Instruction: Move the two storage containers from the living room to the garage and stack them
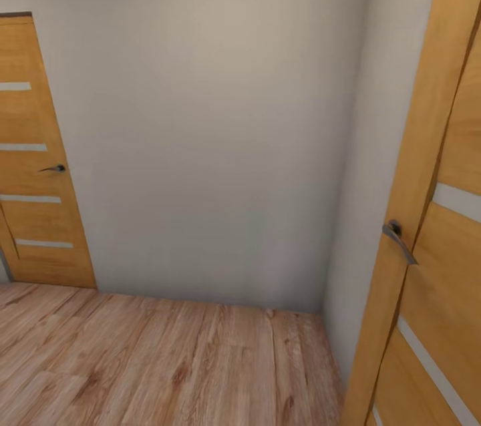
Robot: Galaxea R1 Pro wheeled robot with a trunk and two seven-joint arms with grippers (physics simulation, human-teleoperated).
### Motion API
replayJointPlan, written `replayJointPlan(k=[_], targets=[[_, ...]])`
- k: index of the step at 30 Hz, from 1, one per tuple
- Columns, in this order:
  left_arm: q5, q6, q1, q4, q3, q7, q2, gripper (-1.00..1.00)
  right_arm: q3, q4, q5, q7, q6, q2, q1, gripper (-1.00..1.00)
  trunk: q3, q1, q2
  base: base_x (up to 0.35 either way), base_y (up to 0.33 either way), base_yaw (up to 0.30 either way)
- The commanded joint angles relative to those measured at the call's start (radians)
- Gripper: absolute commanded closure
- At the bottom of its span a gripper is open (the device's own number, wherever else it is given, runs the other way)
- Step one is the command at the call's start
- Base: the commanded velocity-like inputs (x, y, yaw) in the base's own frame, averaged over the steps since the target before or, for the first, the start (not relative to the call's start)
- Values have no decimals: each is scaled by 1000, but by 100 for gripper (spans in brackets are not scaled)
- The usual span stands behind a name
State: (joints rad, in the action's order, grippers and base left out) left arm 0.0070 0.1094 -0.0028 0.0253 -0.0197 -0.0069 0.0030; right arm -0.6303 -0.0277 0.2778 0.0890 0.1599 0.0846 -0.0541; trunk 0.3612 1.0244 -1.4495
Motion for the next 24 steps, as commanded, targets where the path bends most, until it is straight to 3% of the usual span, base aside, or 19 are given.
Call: replayJointPlan(k=[1,8,24], targets=[[1,3,0,0,-2,-1,0,-100,-6,-3,11,6,6,0,-1,-100,1,1,-1,237,0,0],[1,3,0,0,-2,-1,0,-100,-6,-3,11,6,5,0,-1,-100,1,1,-1,79,0,0],[1,3,0,0,-2,-1,0,-100,-6,-3,11,6,6,0,-1,-100,1,1,-1,309,0,0]])
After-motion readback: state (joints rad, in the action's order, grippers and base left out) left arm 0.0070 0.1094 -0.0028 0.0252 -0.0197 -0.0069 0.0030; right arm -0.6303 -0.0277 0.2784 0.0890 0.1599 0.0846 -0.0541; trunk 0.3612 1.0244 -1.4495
